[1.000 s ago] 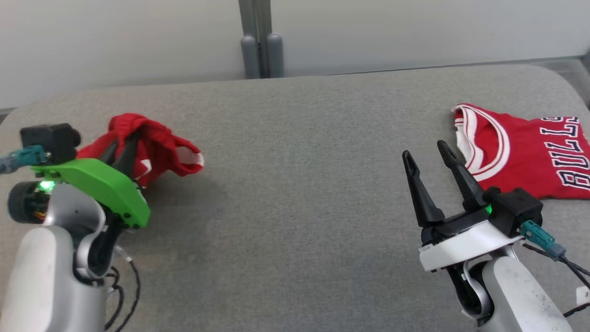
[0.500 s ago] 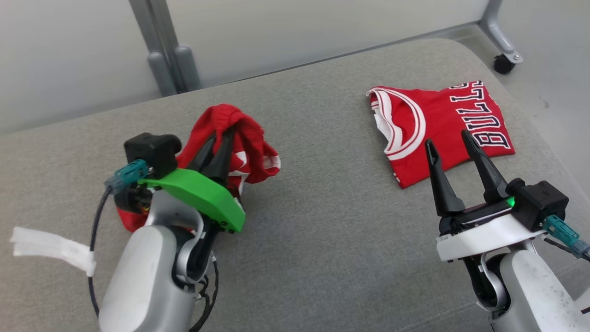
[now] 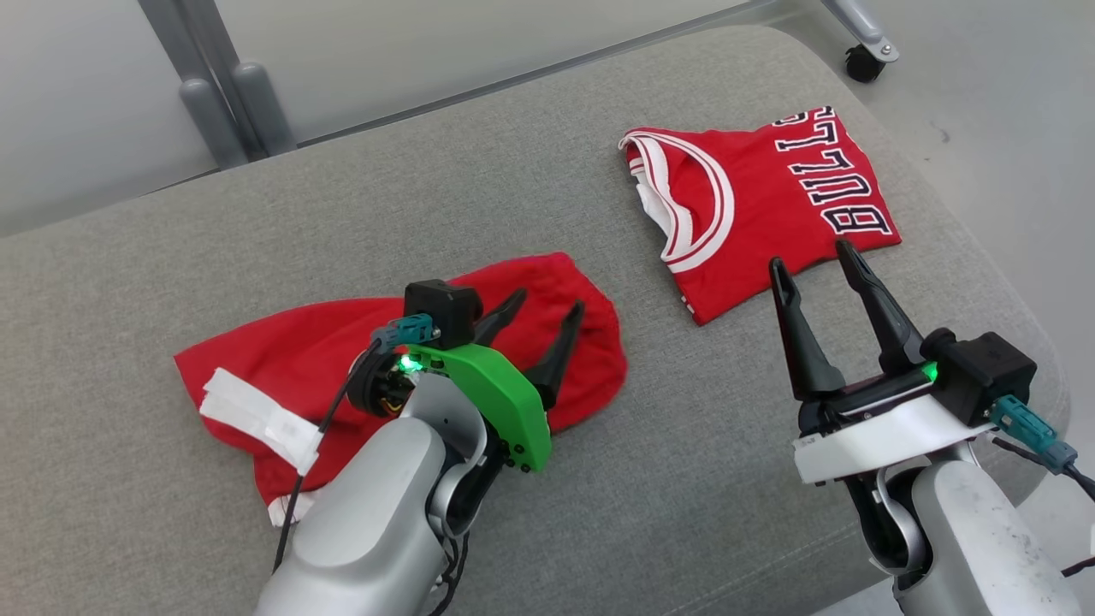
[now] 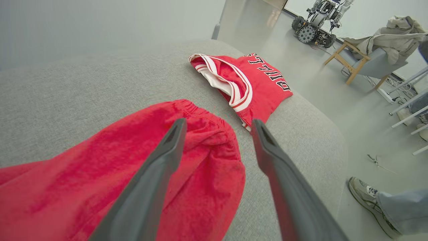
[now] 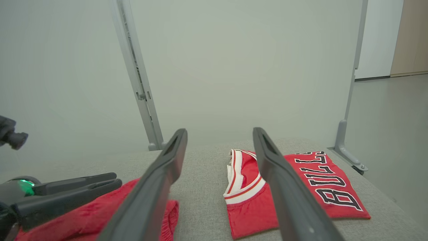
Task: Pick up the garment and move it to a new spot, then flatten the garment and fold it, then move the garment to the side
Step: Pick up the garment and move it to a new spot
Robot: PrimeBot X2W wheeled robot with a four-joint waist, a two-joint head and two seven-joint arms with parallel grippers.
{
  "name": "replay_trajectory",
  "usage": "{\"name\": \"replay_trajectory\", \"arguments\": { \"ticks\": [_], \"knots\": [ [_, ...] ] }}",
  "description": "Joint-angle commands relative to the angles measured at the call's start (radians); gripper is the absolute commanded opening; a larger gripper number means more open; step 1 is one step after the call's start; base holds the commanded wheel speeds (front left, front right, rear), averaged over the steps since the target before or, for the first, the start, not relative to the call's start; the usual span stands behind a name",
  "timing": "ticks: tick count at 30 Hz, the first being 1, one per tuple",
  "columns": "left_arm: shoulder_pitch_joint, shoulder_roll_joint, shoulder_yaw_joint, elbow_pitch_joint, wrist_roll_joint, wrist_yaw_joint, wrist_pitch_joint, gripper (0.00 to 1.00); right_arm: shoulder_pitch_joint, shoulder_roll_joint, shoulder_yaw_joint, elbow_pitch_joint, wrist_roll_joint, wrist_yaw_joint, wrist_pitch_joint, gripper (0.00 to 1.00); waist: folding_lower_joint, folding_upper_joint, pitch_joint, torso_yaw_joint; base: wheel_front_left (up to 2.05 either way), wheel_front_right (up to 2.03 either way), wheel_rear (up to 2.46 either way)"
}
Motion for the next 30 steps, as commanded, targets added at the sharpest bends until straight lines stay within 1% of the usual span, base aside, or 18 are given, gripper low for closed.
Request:
{"name": "replay_trajectory", "arguments": {
  "ticks": [1, 3, 6, 8, 10, 14, 17, 19, 22, 24, 27, 30],
  "knots": [
    [-0.026, 0.006, -0.015, 0.013, -0.008, 0.005, -0.021, 1.00, -0.007, -0.001, -0.005, 0.003, -0.004, 0.000, -0.002, 1.00, 0.0000, 0.0000, -0.011, 0.021, 0.00, 0.00, 0.00],
    [-0.033, 0.006, -0.028, 0.024, -0.023, 0.011, -0.048, 1.00, 0.001, -0.004, -0.008, 0.003, -0.004, 0.000, -0.002, 1.00, 0.0000, 0.0000, -0.022, 0.042, 0.00, 0.00, 0.00],
    [-0.043, 0.007, -0.026, 0.028, -0.011, 0.024, -0.091, 1.00, 0.015, -0.009, -0.010, 0.006, 0.001, 0.000, -0.002, 1.00, 0.0000, 0.0000, -0.041, 0.078, 0.00, 0.00, 0.00],
    [-0.042, 0.024, -0.015, 0.017, -0.002, 0.031, -0.122, 1.00, 0.024, -0.012, -0.011, 0.009, 0.003, 0.000, -0.002, 1.00, 0.0000, 0.0000, -0.056, 0.104, 0.00, 0.00, 0.00],
    [-0.033, 0.048, -0.004, 0.000, 0.007, 0.040, -0.149, 1.00, 0.035, -0.016, -0.017, 0.010, 0.005, 0.000, -0.002, 1.00, 0.0000, 0.0000, -0.071, 0.132, 0.00, 0.00, 0.00],
    [0.007, 0.117, 0.023, -0.057, 0.027, 0.070, -0.198, 1.00, 0.051, -0.022, -0.020, 0.011, 0.009, 0.000, -0.002, 1.00, 0.0000, 0.0000, -0.096, 0.174, 0.00, 0.00, 0.00],
    [0.046, 0.183, 0.055, -0.112, 0.038, 0.098, -0.232, 1.00, 0.066, -0.026, -0.028, 0.012, 0.012, 0.000, -0.002, 1.00, 0.0000, 0.0000, -0.109, 0.200, 0.00, 0.00, 0.00],
    [0.082, 0.217, 0.078, -0.154, 0.039, 0.112, -0.251, 1.00, 0.075, -0.025, -0.030, 0.010, 0.015, 0.000, -0.002, 1.00, 0.0000, 0.0000, -0.116, 0.210, 0.00, 0.00, 0.00],
    [0.153, 0.279, 0.135, -0.218, 0.036, 0.149, -0.277, 1.00, 0.089, -0.017, -0.032, 0.012, 0.025, 0.000, -0.002, 1.00, 0.0000, 0.0000, -0.121, 0.217, 0.00, 0.00, 0.00],
    [0.206, 0.309, 0.167, -0.259, 0.051, 0.173, -0.289, 1.00, 0.100, -0.010, -0.030, 0.011, 0.033, 0.000, -0.002, 1.00, 0.0000, 0.0000, -0.124, 0.220, 0.00, 0.00, 0.00],
    [0.294, 0.339, 0.211, -0.319, 0.066, 0.201, -0.297, 1.00, 0.117, -0.010, -0.031, 0.006, 0.037, 0.000, -0.002, 1.00, 0.0000, 0.0000, -0.130, 0.220, 0.00, 0.00, 0.00],
    [0.381, 0.345, 0.256, -0.388, 0.095, 0.222, -0.299, 1.00, 0.131, -0.013, -0.039, 0.005, 0.031, 0.000, -0.002, 1.00, 0.0000, 0.0000, -0.134, 0.219, 0.00, 0.00, 0.00]
  ]
}}
